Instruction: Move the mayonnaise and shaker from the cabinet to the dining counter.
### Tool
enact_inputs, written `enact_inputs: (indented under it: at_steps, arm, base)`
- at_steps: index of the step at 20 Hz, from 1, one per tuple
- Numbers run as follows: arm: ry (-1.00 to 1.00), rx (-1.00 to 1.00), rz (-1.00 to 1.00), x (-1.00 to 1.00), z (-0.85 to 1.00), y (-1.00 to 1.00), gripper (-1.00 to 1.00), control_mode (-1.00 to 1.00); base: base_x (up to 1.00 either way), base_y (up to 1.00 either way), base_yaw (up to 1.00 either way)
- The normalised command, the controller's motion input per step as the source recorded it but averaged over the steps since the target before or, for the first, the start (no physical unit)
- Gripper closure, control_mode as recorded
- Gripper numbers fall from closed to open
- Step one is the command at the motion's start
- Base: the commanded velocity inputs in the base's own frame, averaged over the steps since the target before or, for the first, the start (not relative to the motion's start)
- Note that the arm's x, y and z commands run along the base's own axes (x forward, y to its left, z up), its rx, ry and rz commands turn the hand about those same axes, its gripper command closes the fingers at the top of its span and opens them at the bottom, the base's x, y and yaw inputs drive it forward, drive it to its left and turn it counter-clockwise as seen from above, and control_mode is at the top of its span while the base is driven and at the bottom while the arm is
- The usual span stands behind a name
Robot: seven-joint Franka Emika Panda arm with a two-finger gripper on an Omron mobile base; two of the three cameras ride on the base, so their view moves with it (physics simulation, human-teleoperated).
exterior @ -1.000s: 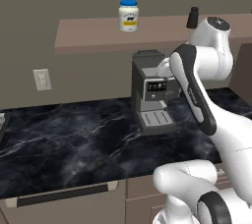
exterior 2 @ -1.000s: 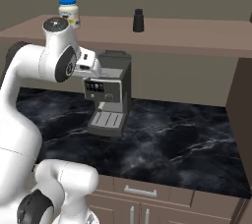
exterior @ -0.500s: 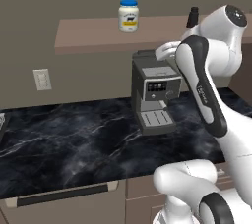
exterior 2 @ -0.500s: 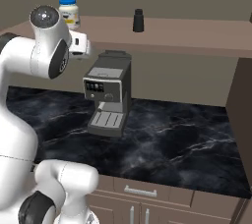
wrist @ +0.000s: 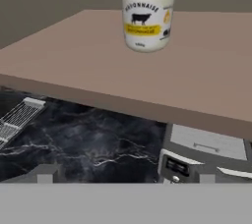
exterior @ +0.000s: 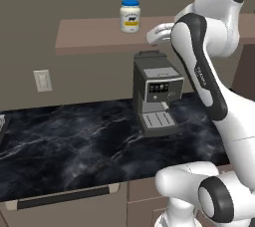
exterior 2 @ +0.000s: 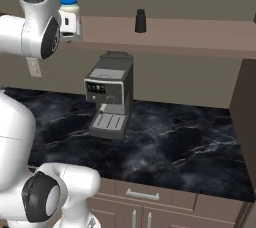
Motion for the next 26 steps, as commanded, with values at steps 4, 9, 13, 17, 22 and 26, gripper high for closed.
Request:
enact_inputs:
  at_steps: [4, 9, 13, 17, 22, 26]
  arm:
    - [0.03, 0.00, 0.00, 0.22, 0.16, 0.16, -1.00, -1.00]
    - [0.02, 0.00, 0.00, 0.36, 0.03, 0.01, -1.00, -1.00]
    - [0.00, 0.00, 0.00, 0.28, 0.16, 0.00, -1.00, -1.00]
    - [0.00, 0.02, 0.00, 0.22, 0.32, 0.00, -1.00, -1.00]
    - [0.00, 0.02, 0.00, 0.27, 0.27, 0.00, -1.00, -1.00]
    - [-0.08, 0.00, 0.00, 0.28, 0.10, 0.06, -1.00, -1.00]
  base:
    - [0.00, 0.00, 0.00]
    - [0.00, 0.00, 0.00]
    - [0.00, 0.00, 0.00]
    - [0.00, 0.00, 0.00]
    - [0.00, 0.00, 0.00]
    - [0.00, 0.00, 0.00]
